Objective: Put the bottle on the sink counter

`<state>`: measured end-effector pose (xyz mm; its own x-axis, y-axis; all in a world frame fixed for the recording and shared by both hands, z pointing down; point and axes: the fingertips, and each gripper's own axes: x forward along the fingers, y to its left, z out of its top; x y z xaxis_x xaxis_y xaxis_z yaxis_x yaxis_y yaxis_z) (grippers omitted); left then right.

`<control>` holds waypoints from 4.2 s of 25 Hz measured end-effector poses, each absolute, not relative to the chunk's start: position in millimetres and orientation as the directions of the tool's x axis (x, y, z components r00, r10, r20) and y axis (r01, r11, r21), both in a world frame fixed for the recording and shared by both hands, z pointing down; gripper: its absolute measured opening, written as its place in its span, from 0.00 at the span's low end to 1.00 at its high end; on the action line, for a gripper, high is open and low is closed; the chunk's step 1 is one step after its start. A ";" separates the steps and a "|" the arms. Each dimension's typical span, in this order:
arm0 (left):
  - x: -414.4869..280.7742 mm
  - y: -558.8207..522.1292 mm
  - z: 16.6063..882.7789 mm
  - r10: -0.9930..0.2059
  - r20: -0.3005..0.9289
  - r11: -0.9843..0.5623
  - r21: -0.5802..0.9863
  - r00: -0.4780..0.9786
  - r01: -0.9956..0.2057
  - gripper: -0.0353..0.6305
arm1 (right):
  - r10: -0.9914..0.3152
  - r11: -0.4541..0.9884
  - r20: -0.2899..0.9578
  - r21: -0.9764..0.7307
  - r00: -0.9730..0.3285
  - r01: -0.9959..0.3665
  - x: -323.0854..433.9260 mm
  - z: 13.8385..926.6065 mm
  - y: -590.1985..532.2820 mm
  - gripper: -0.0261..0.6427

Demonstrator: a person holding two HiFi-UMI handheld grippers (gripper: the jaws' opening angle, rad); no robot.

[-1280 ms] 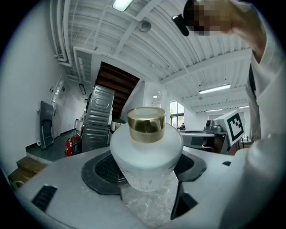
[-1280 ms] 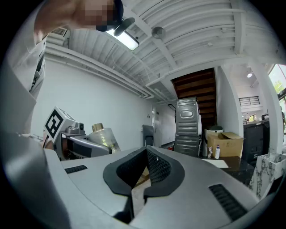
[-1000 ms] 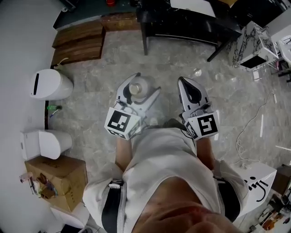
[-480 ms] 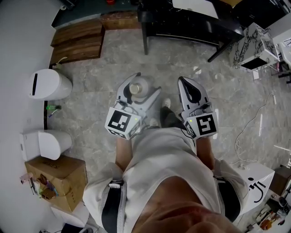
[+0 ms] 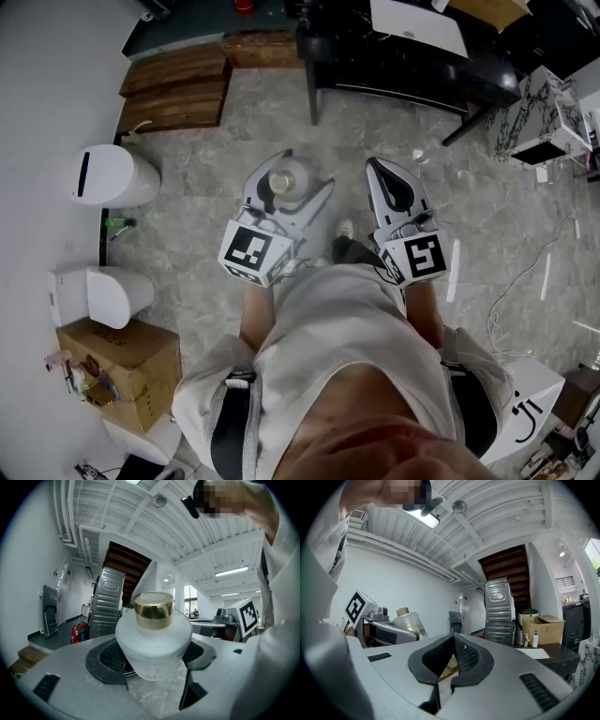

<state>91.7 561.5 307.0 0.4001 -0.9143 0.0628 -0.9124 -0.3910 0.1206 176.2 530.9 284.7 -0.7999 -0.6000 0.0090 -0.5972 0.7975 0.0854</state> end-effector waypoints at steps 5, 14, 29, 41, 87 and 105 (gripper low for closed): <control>97.2 524.3 303.3 -0.919 0.063 -0.380 0.118 0.388 -0.918 0.55 | -0.578 0.813 0.006 0.090 -0.816 -0.575 177.3 280.8 494.9 0.04; 105.7 465.7 294.9 -0.933 0.063 -0.348 0.104 0.355 -0.932 0.55 | -0.545 0.835 0.000 0.093 -0.838 -0.543 185.1 273.4 433.4 0.04; 115.7 405.5 298.2 -0.941 0.100 -0.313 0.097 0.322 -0.945 0.55 | -0.505 0.862 0.012 0.063 -0.863 -0.503 192.2 279.8 372.0 0.04; 96.2 354.8 304.8 -0.938 0.100 -0.323 0.103 0.333 -0.941 0.55 | -0.515 0.856 0.024 0.058 -0.857 -0.513 173.8 287.8 322.3 0.04; -33.8 161.7 311.0 -0.865 0.076 -0.488 0.113 0.497 -0.866 0.55 | -0.626 0.780 0.072 0.075 -0.777 -0.621 37.2 299.9 146.1 0.04; -42.5 87.8 319.0 -0.868 0.079 -0.478 0.134 0.490 -0.868 0.55 | -0.608 0.794 0.087 0.074 -0.789 -0.603 23.2 304.1 73.2 0.04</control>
<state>-42.5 87.8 319.0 0.4904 -0.8679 0.0790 -0.8679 -0.4782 0.1342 23.2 73.2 304.1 -0.7894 -0.6076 0.0871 -0.6031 0.7942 0.0743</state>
